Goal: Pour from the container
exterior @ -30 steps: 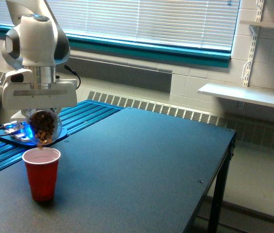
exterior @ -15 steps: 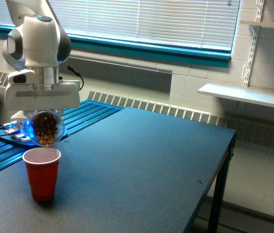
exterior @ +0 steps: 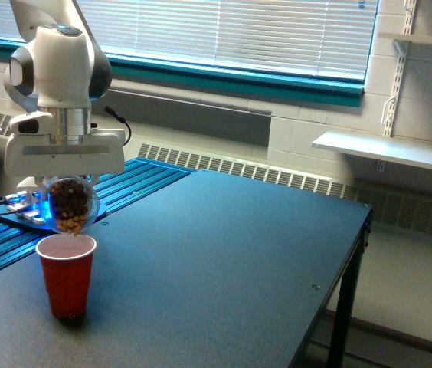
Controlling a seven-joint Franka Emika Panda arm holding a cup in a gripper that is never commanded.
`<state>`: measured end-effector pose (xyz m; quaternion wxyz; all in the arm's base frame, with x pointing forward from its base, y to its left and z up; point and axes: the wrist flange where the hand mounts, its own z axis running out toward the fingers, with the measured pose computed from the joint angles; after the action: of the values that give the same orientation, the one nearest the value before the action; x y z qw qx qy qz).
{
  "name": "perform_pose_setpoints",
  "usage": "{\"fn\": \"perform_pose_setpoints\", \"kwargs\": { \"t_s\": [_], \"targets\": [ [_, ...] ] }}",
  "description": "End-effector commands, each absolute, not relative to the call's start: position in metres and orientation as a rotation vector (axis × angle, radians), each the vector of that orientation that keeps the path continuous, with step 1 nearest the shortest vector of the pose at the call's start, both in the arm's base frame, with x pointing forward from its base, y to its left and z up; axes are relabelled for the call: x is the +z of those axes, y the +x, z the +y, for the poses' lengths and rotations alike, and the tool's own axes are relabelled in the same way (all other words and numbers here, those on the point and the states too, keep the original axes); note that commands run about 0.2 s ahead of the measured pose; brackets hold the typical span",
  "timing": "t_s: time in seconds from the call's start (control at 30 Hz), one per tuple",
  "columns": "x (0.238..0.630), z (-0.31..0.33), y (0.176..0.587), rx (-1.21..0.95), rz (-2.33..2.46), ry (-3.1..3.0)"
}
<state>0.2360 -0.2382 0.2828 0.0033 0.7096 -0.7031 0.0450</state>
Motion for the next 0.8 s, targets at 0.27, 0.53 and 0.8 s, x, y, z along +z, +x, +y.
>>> {"fn": "perform_pose_setpoints", "kwargs": {
  "t_s": [0.27,0.53,0.8],
  "targets": [
    [0.285,-0.246,0.235,0.127,-2.215,2.205],
    [0.289,-0.252,0.233,0.098,-2.203,2.188],
    [0.293,-0.260,0.235,0.097,-2.195,2.180]
  ]
}}
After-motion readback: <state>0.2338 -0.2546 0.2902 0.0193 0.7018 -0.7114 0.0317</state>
